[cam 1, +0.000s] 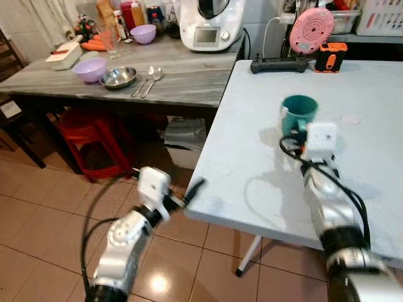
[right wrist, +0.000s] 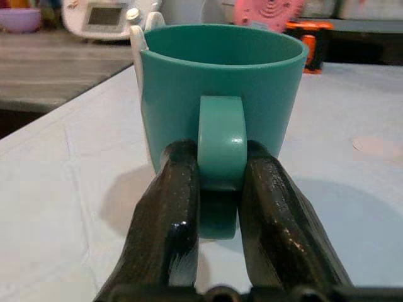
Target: Setting the table
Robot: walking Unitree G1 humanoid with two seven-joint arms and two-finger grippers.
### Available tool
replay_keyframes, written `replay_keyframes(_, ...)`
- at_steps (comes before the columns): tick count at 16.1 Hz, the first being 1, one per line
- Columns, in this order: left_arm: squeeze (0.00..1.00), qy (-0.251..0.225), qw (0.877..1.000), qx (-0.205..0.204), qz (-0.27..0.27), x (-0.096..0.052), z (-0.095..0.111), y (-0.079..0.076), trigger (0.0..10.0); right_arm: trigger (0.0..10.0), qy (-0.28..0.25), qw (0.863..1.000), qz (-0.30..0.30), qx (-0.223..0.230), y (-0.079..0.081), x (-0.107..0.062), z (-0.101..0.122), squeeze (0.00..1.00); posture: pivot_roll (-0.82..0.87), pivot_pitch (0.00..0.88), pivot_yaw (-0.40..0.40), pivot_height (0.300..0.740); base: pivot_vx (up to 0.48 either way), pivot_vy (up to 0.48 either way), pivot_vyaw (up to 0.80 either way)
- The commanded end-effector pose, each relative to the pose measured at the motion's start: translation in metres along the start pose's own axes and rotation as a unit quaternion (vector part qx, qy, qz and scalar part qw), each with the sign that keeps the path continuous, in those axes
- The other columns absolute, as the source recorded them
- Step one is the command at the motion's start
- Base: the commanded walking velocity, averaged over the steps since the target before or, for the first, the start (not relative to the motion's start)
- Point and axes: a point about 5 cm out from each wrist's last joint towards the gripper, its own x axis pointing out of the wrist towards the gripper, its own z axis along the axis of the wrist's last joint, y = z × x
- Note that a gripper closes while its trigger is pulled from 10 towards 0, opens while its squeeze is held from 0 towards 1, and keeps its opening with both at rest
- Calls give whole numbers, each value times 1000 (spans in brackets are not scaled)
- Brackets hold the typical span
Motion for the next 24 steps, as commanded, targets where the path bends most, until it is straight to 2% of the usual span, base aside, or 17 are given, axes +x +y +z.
replay_keyframes(1, 0, -4, 999, 7, 34, 0, 2, 12, 10000, 10000, -26, 999, -13, 16, 0, -3, 10, 0, -72, 0, 139, 740, 0, 0, 0)
replay_keyframes(3, 0, -20, 997, 3, 80, 5, 9, 24, 10000, 10000, -44, 998, -31, 23, -4, -24, 10, 0, -86, 0, 147, 740, 0, 0, 0)
replay_keyframes(7, 0, -26, 994, 2, 102, 9, 9, 31, 10000, 10000, -34, 998, -44, 32, -6, -52, 8, 0, -110, 0, 162, 740, 0, 0, -152)
replay_keyframes(9, 0, -29, 994, 0, 104, 10, 9, 31, 10000, 10000, -29, 998, -45, 31, -4, -59, 8, 0, -110, 0, 162, 740, 0, 0, -616)
replay_keyframes(13, 0, -37, 994, -4, 101, 14, 8, 29, 10000, 10000, -20, 998, -44, 33, -2, -60, 13, 0, -111, 0, 162, 740, 0, 261, -244)
replay_keyframes(19, 0, -43, 993, -4, 106, 11, 7, 30, 10000, 10000, -18, 999, -24, 32, 9, -56, 17, 0, -95, 0, 145, 740, 0, 456, -74)
replay_keyframes(24, 0, -42, 994, -3, 105, 11, 6, 30, 10000, 10000, -18, 999, -27, 31, 7, -55, 17, 0, -98, 0, 152, 740, 0, 480, -411)
